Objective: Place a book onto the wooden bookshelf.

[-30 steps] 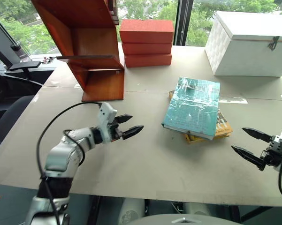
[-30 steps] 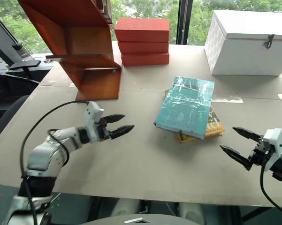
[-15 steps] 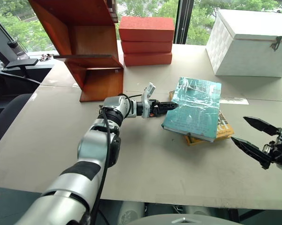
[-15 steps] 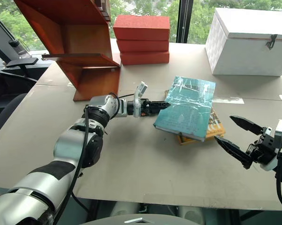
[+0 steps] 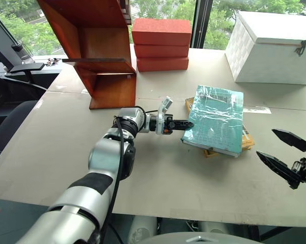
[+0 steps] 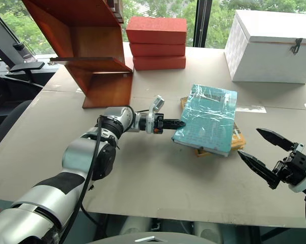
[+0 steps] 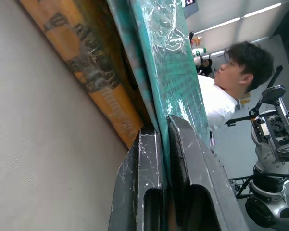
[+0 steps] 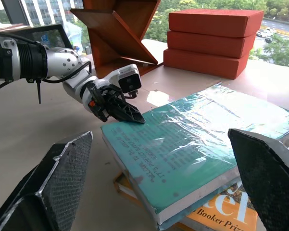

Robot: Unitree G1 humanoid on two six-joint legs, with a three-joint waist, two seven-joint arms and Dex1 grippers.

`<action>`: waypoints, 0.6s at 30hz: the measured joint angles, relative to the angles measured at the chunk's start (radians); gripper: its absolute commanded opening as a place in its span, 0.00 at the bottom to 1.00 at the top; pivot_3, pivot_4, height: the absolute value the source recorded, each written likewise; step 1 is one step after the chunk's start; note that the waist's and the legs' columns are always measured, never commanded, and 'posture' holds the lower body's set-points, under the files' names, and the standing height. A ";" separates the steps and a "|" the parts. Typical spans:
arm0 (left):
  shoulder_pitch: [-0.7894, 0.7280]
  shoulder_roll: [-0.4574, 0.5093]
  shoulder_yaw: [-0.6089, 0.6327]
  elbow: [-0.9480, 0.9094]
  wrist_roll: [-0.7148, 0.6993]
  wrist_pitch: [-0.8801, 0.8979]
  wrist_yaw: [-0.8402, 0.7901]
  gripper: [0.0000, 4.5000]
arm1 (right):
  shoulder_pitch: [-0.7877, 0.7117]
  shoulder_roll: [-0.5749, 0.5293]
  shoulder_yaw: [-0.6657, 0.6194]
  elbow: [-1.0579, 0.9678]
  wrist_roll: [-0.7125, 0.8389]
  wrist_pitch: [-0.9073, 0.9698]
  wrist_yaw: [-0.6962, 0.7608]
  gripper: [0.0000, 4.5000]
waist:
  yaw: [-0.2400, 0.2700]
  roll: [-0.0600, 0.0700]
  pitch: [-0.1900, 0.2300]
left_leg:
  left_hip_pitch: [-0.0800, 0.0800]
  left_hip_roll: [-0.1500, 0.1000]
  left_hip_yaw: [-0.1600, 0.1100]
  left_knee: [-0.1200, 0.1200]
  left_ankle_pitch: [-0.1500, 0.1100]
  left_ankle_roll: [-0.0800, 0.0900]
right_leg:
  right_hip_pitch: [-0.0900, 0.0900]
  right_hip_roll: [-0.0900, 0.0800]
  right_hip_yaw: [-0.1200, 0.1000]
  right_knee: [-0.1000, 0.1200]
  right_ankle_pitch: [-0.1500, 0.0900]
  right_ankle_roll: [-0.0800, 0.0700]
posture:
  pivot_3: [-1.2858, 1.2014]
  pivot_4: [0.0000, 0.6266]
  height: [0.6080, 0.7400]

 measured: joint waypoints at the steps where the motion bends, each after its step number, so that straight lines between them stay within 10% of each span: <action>1: 0.000 0.001 0.012 0.000 0.000 0.003 0.004 0.01 | -0.003 -0.012 0.000 0.004 0.004 0.006 0.011 1.00 | 0.000 0.000 0.000 | 0.000 0.000 0.000 0.000 0.000 0.000 | 0.000 0.000 0.000 0.000 0.000 0.000 | 0.52 0.24 0.84; 6: -0.002 0.026 0.027 -0.096 -0.001 -0.007 0.000 0.01 | -0.042 -0.057 0.000 0.054 -0.001 0.007 0.033 1.00 | -0.001 -0.001 0.003 | -0.001 0.000 0.000 0.000 0.000 0.000 | -0.001 0.000 0.000 0.001 0.000 0.000 | 0.52 0.24 0.84; 18: 0.069 0.439 -0.098 -1.113 0.230 -0.438 0.221 0.01 | -0.438 -0.081 0.121 0.242 -0.014 0.087 -0.030 1.00 | -0.005 0.003 0.008 | 0.001 -0.001 0.002 -0.001 0.003 -0.004 | -0.002 -0.002 0.004 0.001 0.000 0.000 | 0.52 0.24 0.84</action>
